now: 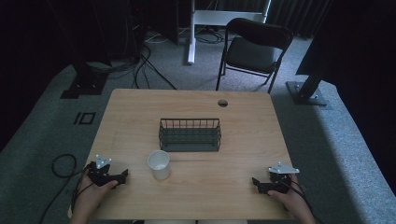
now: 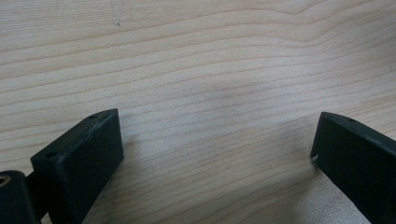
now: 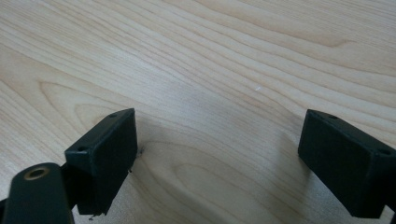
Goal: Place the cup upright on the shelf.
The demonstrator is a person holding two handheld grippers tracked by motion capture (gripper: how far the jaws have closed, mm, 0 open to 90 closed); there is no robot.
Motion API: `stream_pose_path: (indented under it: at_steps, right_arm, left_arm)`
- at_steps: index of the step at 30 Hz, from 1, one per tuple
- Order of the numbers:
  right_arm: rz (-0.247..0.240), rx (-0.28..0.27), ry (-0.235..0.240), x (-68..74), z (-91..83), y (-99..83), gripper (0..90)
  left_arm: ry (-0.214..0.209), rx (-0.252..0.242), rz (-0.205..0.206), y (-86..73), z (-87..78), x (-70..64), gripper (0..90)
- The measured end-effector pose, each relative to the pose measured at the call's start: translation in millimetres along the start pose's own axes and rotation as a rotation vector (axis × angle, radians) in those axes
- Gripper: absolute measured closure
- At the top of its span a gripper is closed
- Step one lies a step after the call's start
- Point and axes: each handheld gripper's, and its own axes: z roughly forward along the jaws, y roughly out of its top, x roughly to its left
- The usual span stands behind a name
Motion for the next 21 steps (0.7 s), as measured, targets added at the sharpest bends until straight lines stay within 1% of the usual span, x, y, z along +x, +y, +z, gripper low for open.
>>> stream_pose_path:
  at_steps: [18, 21]
  right_arm:
    - [0.000, 0.000, -0.002, -0.1, 0.0, -0.1, 11.5]
    - [0.006, 0.000, -0.007, -0.2, 0.4, 0.4, 11.5]
  left_arm:
    - [0.002, 0.001, 0.002, 0.0, 0.0, -0.3, 2.5]
    - [0.002, 0.001, 0.003, 0.0, 0.1, -0.3, 2.6]
